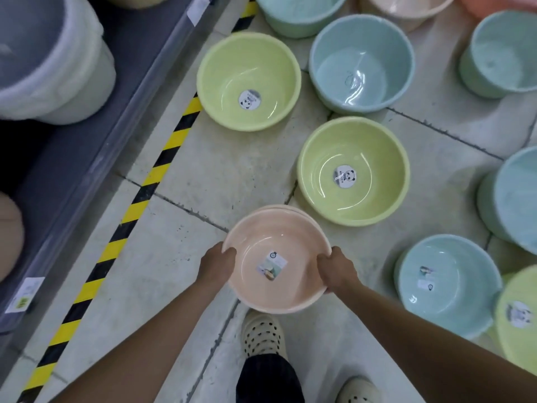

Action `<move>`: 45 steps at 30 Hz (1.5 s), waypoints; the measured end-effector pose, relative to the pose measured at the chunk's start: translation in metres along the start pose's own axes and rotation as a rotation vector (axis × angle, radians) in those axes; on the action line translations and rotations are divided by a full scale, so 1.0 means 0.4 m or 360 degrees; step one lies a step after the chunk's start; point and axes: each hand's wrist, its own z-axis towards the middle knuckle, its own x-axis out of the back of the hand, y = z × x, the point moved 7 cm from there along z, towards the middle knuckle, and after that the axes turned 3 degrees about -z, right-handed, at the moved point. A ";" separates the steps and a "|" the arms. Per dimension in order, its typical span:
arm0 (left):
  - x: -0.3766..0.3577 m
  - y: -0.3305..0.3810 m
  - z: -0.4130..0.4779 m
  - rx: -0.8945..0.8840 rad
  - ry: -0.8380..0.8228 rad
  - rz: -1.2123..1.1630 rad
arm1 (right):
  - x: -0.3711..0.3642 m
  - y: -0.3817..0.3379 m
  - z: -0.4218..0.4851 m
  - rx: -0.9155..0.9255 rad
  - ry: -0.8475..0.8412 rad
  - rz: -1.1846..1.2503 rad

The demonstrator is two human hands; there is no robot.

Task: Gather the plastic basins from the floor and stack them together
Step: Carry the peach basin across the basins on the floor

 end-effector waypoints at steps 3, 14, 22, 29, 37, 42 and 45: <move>0.058 0.062 -0.107 -0.0051 0.0064 0.0090 | 0.081 -0.029 -0.121 0.0034 0.0056 -0.0024; 0.288 0.405 -0.577 0.0040 -0.0311 -0.0140 | 0.492 -0.154 -0.607 0.0092 -0.0028 0.0348; 0.412 0.780 -0.898 -0.0414 0.0091 -0.0038 | 0.813 -0.194 -0.916 0.0224 0.0505 0.0625; 0.370 1.073 -1.073 -0.0561 -0.0032 -0.0140 | 1.072 -0.157 -1.061 0.0146 0.0715 0.0912; 0.297 1.364 -1.161 -0.0619 -0.0067 -0.0051 | 1.304 -0.154 -1.021 -0.0063 0.0622 0.1151; 0.263 1.515 -1.152 -0.0678 -0.0126 0.0016 | 1.454 -0.197 -1.009 -0.0051 0.0622 0.1277; 0.240 1.599 -1.127 -0.0695 -0.0208 0.0083 | 1.523 -0.216 -0.992 -0.0076 0.0689 0.1275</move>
